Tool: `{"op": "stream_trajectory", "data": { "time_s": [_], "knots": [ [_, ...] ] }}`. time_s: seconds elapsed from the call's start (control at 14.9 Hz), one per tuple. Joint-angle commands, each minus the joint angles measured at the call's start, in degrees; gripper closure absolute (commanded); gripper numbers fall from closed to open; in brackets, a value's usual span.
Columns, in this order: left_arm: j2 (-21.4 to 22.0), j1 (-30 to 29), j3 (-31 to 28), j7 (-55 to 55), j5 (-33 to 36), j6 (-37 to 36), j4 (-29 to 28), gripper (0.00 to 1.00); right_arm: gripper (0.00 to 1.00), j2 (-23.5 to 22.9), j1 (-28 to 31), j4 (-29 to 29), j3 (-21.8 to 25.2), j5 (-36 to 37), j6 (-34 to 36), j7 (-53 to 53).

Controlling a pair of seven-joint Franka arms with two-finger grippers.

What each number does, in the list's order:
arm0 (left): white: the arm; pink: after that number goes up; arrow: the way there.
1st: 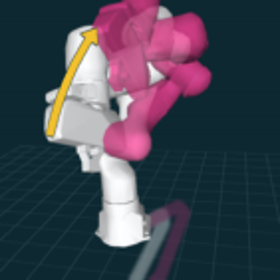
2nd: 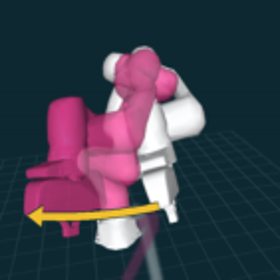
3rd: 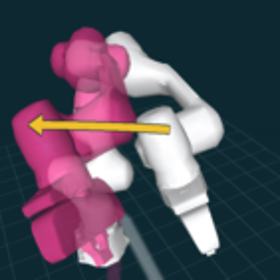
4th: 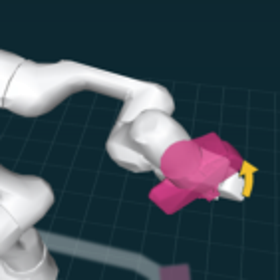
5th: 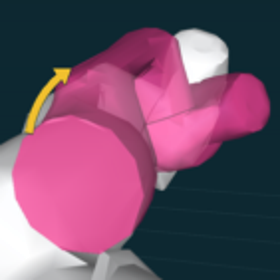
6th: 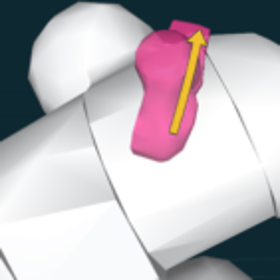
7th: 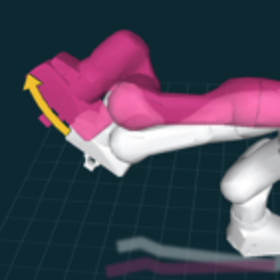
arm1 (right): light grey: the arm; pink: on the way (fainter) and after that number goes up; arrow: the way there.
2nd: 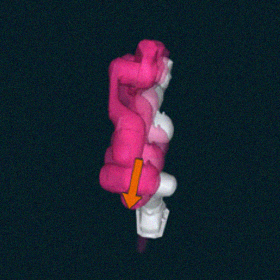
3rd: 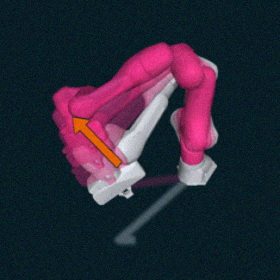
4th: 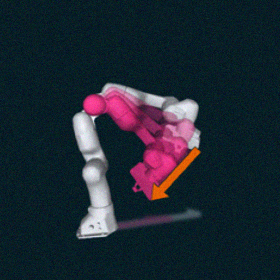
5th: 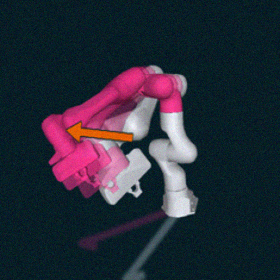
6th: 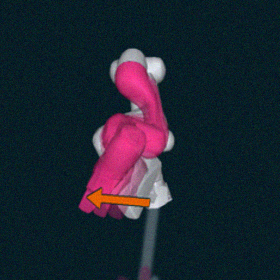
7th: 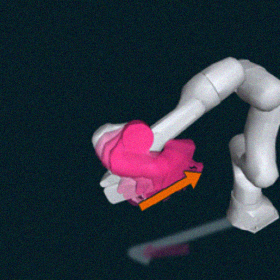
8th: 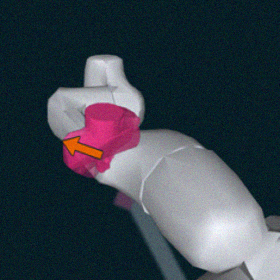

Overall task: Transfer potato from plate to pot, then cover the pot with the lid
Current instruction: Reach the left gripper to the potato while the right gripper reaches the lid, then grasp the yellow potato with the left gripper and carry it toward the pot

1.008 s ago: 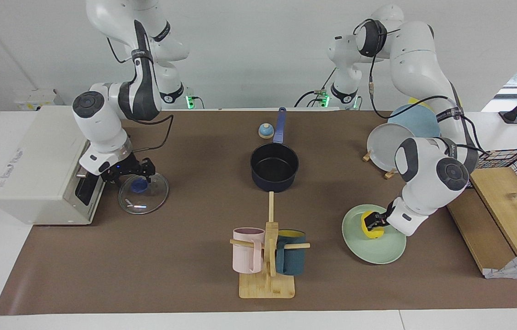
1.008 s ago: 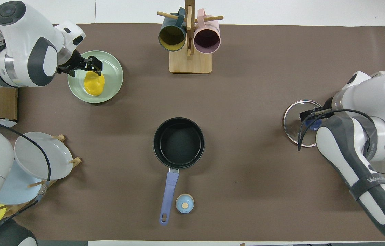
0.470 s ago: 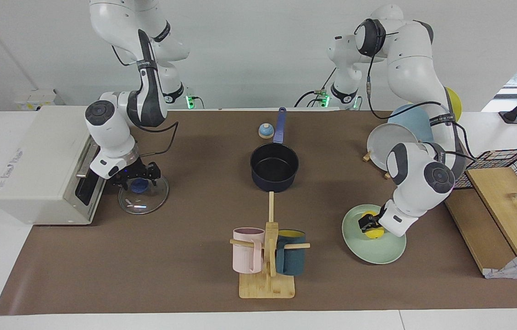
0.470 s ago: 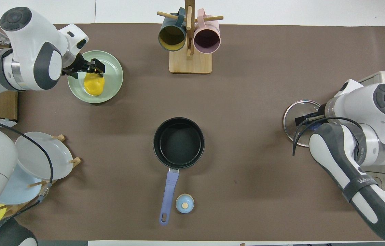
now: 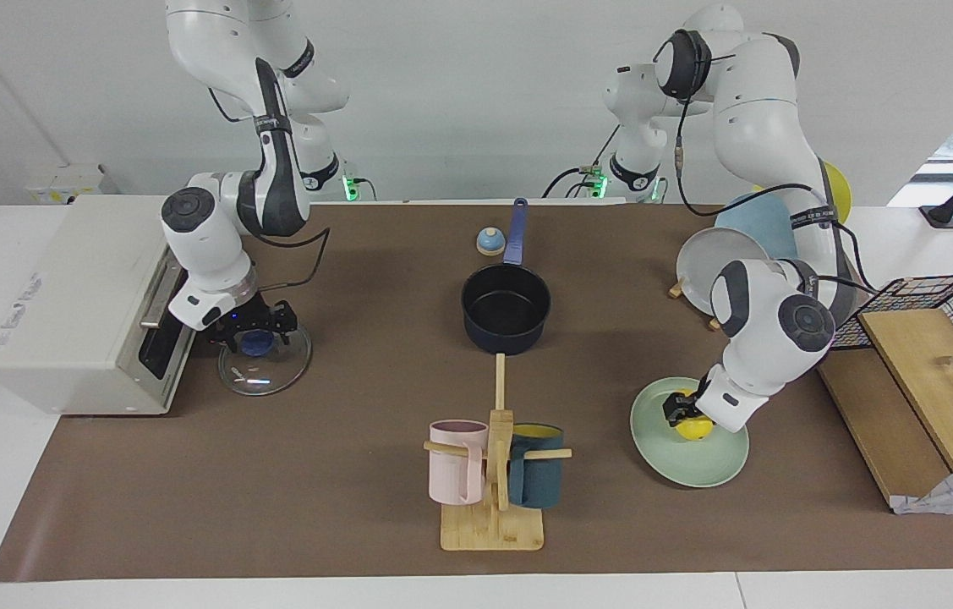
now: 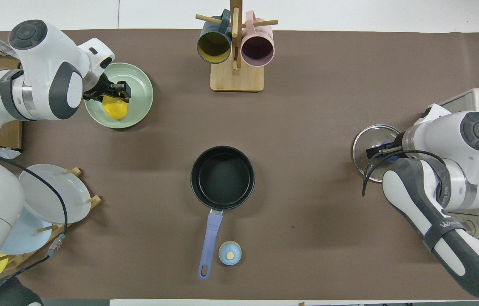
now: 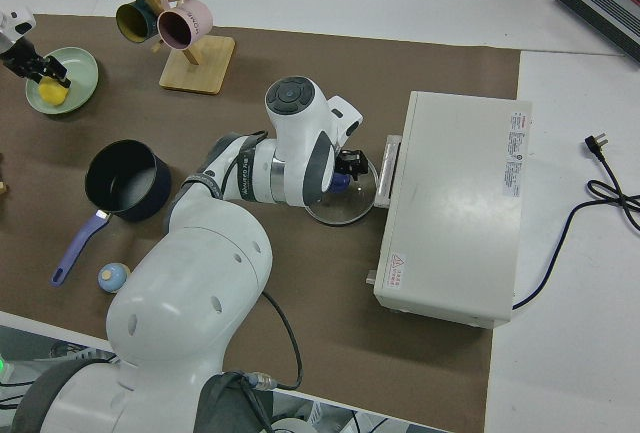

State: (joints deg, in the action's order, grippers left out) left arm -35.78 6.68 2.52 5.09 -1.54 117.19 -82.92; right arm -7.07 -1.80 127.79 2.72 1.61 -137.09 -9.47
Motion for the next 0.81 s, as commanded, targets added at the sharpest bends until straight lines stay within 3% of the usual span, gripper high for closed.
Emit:
{"op": "stream_trajectory", "data": {
  "time_s": [0.0,0.13,0.27,0.47,0.6,0.74],
  "knots": [
    [2.03,0.88,-0.5,-0.25,0.75,0.32,-1.9,1.0,0.07,0.83,1.36,1.23,-0.44,-0.82,-1.25,-1.08],
    [2.64,0.88,-0.5,0.1,-0.13,-3.0,1.08,1.0,0.08,0.92,1.71,1.67,-0.44,-0.82,-1.33,-1.6],
    [7.19,1.41,-0.42,0.8,-0.31,-8.19,2.33,1.0,0.09,0.92,2.5,1.76,-0.44,-0.82,-1.25,-2.05],
    [14.48,5.09,-0.15,6.67,-0.57,-16.97,1.8,1.0,0.18,0.92,2.42,1.76,-0.53,-0.82,-1.07,-2.05],
    [19.84,7.9,-0.15,10.89,-3.29,-22.43,0.23,1.0,0.21,0.92,2.24,1.67,-0.53,-0.82,-0.89,-1.96],
    [25.81,11.94,-0.15,16.33,-4.0,-23.33,-5.02,1.0,0.34,0.92,2.06,1.5,-0.53,-0.82,-0.72,-1.96]
  ]
}}
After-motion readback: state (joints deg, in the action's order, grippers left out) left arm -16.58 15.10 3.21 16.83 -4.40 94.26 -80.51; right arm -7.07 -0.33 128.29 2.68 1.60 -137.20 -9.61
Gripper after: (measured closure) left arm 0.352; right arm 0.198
